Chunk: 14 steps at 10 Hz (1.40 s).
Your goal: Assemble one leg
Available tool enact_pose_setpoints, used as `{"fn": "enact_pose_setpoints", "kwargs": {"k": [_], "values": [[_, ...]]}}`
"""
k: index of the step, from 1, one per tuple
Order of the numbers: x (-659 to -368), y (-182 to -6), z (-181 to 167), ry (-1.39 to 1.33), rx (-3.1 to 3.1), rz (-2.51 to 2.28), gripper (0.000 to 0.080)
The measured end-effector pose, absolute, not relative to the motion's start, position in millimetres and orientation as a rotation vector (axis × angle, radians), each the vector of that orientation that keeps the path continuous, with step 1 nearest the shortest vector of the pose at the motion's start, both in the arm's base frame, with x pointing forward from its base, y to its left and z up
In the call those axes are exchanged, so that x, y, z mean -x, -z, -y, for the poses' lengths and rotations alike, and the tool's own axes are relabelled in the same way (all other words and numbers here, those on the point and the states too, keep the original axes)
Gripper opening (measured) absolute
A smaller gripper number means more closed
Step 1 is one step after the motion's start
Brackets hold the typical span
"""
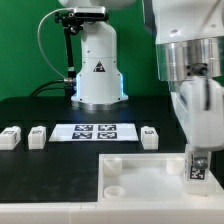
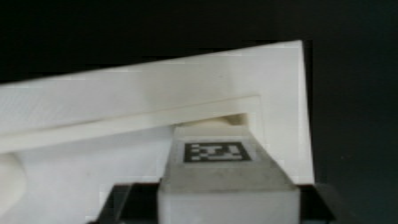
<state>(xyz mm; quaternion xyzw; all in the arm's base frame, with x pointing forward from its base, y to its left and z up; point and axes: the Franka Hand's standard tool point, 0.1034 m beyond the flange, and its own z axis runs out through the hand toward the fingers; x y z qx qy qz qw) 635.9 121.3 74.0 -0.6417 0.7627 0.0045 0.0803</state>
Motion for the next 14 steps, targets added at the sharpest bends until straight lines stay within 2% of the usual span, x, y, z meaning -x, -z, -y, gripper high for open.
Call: {"fn": "enact_pose_setpoints", "kwargs": {"k": [3, 4, 5, 6, 11, 14], "values": [[-635.8, -73.7, -121.4, -0.029, 1.804, -2.37, 0.0295], [-635.8, -73.2, -121.4, -0.017, 1.894, -2.298, 0.038], [-635.0, -70.0, -121.6, 0.014, 2.055, -2.15, 0.0556], [-635.0, -69.7, -120.6, 0.023, 2.16, -2.048, 0.0624], [-635.3, -69.4, -116.9, 0.11, 2.73, -1.262, 0.0649], [-635.9, -68.3, -118.4, 0.208, 3.019, -0.533, 0.0649]]}}
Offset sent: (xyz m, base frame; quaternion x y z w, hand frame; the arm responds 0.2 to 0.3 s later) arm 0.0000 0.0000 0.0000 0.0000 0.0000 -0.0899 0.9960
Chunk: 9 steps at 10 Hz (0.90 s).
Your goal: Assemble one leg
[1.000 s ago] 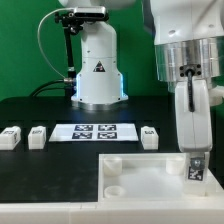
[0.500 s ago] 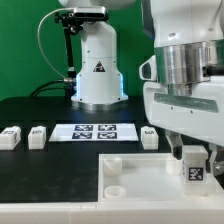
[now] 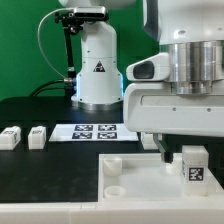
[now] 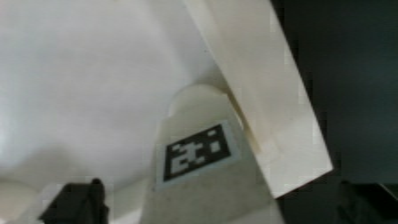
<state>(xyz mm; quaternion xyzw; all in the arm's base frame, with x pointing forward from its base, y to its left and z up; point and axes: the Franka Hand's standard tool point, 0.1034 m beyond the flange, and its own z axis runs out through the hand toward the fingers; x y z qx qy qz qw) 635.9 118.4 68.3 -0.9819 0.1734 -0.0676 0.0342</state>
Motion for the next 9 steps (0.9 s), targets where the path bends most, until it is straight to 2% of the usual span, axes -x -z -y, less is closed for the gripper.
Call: {"fn": "enact_pose_setpoints", "kwargs": {"k": [1, 2, 4, 5, 6, 9], "values": [[-636.8, -66.7, -116.8, 0.263, 3.047, -0.392, 0.0649], [-635.1, -65.4, -117.0, 0.254, 3.029, -0.485, 0.0649], [-635.3, -65.2, -116.6, 0.252, 3.012, -0.566, 0.0388], [-635.2, -65.1, -116.8, 0.24, 2.944, -0.789, 0.0287], [-635.2, -65.1, -116.6, 0.235, 2.91, -0.886, 0.0287], [-638.7, -68.1, -114.6, 0.082, 2.503, -1.716, 0.0289]]}}
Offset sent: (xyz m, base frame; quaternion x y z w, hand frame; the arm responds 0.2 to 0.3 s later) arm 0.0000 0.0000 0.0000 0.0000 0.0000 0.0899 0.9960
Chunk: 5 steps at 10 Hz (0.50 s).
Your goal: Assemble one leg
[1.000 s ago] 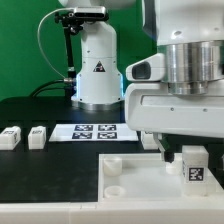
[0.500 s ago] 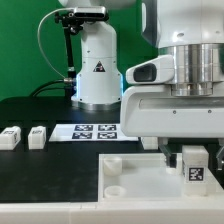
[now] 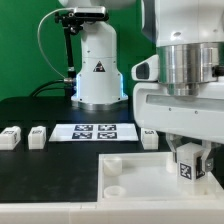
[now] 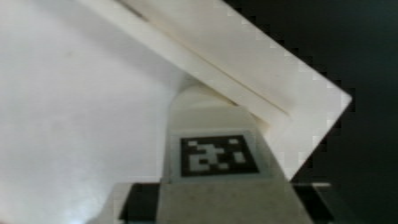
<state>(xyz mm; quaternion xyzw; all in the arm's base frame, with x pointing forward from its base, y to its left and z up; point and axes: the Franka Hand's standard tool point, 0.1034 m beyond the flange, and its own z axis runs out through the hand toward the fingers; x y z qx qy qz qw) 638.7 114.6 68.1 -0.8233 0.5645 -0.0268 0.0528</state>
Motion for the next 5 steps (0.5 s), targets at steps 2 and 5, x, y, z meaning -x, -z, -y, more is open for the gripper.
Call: {"fn": "enact_pose_setpoints", "kwargs": {"k": [2, 5], "values": [[-641.0, -66.2, -118.3, -0.041, 2.073, -2.213, 0.0289], [-642.4, -65.4, -116.5, -0.075, 1.785, -2.476, 0.0291]]}}
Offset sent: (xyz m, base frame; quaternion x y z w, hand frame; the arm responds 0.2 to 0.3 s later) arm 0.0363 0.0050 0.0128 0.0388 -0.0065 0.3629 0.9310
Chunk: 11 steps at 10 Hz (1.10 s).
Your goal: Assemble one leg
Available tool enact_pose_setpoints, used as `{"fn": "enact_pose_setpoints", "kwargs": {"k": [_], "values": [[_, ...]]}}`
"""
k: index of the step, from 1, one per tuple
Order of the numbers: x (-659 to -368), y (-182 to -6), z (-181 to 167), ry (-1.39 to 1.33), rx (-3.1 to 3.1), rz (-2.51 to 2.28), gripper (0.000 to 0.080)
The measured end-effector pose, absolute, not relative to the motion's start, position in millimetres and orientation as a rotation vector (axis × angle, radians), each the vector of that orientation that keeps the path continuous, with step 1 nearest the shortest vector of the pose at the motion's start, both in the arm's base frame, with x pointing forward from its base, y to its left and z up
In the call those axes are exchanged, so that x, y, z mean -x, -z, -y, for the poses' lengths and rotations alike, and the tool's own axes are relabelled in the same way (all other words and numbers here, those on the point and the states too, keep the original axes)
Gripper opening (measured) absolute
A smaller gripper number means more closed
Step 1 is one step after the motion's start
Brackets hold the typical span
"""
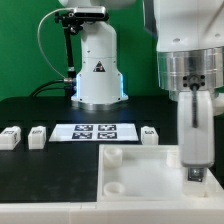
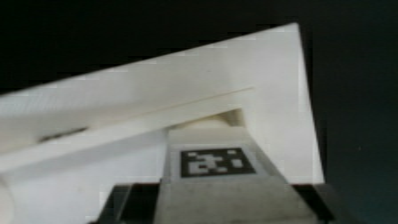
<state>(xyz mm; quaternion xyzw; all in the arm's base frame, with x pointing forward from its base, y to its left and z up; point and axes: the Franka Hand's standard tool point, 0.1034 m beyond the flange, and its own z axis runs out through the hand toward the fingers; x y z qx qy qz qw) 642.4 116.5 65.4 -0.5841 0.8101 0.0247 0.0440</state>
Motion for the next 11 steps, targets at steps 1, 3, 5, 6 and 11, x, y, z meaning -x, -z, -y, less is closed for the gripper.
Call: {"fn": "enact_pose_setpoints", "kwargs": {"k": [1, 3, 5, 6, 11], "values": [[-642.0, -65.7, -114.3, -0.068, 1.699, -2.548, 0.0292], [-641.5, -65.6, -112.8, -0.053, 1.741, -2.527, 0.0292], [-640.9, -64.8, -113.2, -0.054, 1.745, -2.525, 0.0564], [-640.7, -65.7, -114.8, -0.053, 1.749, -2.519, 0.0564], [-637.7, -119.3, -138.6, -0.076, 1.786, -2.427, 0.0649]]}}
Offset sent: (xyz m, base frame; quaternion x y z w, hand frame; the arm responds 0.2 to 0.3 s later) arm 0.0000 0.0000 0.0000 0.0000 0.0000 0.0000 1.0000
